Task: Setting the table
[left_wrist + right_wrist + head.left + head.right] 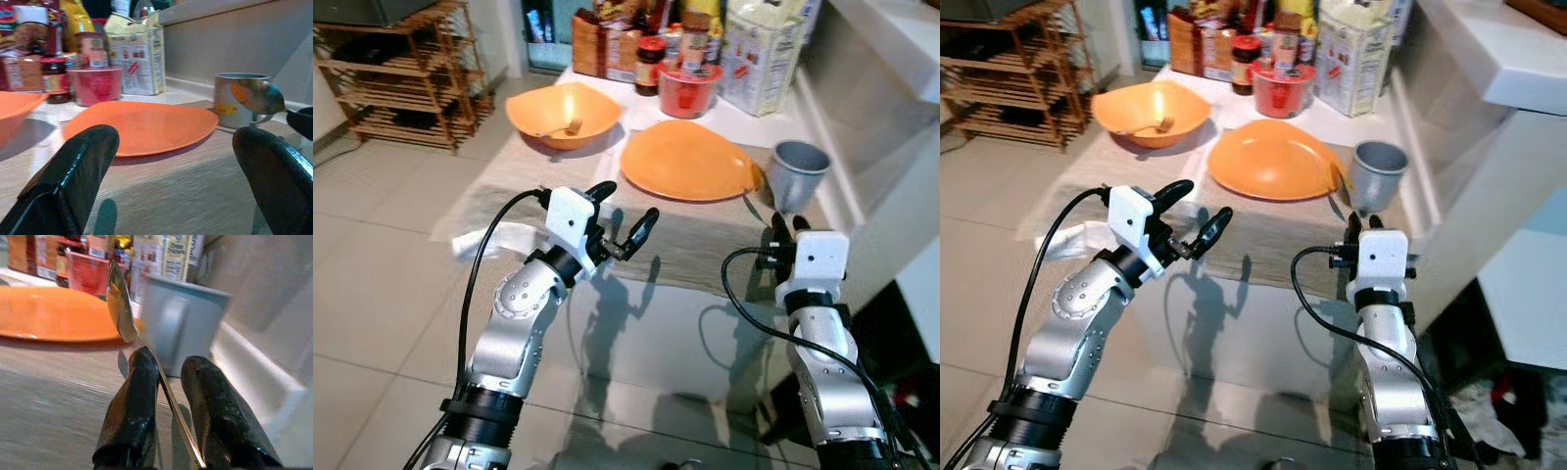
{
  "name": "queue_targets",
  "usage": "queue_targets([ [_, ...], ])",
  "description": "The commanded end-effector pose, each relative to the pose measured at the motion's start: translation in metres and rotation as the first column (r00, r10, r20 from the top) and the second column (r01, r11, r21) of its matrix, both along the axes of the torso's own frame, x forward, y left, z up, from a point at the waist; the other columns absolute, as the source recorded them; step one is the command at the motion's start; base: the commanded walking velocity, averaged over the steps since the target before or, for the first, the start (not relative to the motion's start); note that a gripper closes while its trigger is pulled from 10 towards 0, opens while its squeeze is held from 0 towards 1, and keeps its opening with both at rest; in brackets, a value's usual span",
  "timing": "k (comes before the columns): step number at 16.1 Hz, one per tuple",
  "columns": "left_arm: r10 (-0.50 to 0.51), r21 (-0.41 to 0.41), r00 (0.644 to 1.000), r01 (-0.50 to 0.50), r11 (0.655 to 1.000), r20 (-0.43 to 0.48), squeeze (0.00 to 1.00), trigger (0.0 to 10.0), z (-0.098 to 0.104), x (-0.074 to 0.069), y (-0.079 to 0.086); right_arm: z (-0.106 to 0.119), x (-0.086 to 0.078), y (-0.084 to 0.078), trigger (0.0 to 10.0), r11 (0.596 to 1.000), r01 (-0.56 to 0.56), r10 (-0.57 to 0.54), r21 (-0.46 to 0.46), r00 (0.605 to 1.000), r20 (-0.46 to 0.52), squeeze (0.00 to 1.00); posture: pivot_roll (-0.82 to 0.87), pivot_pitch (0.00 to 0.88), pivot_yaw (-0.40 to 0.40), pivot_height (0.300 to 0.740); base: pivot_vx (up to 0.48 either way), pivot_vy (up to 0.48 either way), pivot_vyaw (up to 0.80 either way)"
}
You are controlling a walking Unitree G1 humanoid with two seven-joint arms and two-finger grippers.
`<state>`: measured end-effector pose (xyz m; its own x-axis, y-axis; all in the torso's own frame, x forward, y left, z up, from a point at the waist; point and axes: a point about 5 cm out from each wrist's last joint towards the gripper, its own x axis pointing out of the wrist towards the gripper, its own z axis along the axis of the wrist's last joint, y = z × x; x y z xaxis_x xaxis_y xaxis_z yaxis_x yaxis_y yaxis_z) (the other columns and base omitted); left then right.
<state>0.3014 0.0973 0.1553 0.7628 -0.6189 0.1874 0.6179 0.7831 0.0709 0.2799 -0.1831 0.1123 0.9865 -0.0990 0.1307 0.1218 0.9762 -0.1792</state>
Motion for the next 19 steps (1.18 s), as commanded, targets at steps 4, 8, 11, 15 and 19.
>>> queue_targets([
  [4,0.007,-0.017,0.999,-0.006,1.000,0.047,0.00,10.0,0.0080,0.0003,-0.0029,0.0025,0.0052,-0.0046,0.0,1.000,-0.010,0.010,-0.009,1.000,0.016,0.00,0.08,0.000,-0.047,0.740,0.000,0.000,0.00],
  [8,0.010,-0.012,0.998,-0.010,1.000,0.055,0.00,10.0,0.0079,-0.0022,-0.0031,-0.0004,0.0040,-0.0038,0.0,1.000,-0.016,0.016,-0.007,1.000,0.010,0.00,0.09,0.000,-0.050,0.740,0.000,0.000,0.00],
  [11,0.027,-0.021,0.999,-0.026,0.999,0.035,0.00,10.0,0.0081,-0.0012,-0.0012,-0.0023,0.0029,-0.0025,0.0,1.000,-0.019,0.019,-0.002,1.000,0.005,0.00,0.09,0.000,-0.052,0.740,-0.429,0.000,0.00],
  [15,0.023,-0.024,0.998,-0.022,0.999,0.051,0.00,10.0,0.0109,-0.0009,-0.0013,-0.0030,0.0024,-0.0014,0.0,1.000,-0.024,0.024,-0.004,1.000,-0.001,0.00,0.09,0.000,-0.055,0.740,-0.120,0.000,0.00],
  [19,-0.006,-0.036,0.999,0.007,0.999,0.048,0.00,10.0,0.0122,-0.0018,-0.0042,-0.0041,0.0040,-0.0044,0.0,1.000,-0.020,0.020,-0.004,1.000,-0.010,0.00,0.09,0.000,-0.056,0.740,0.000,0.000,0.00],
])
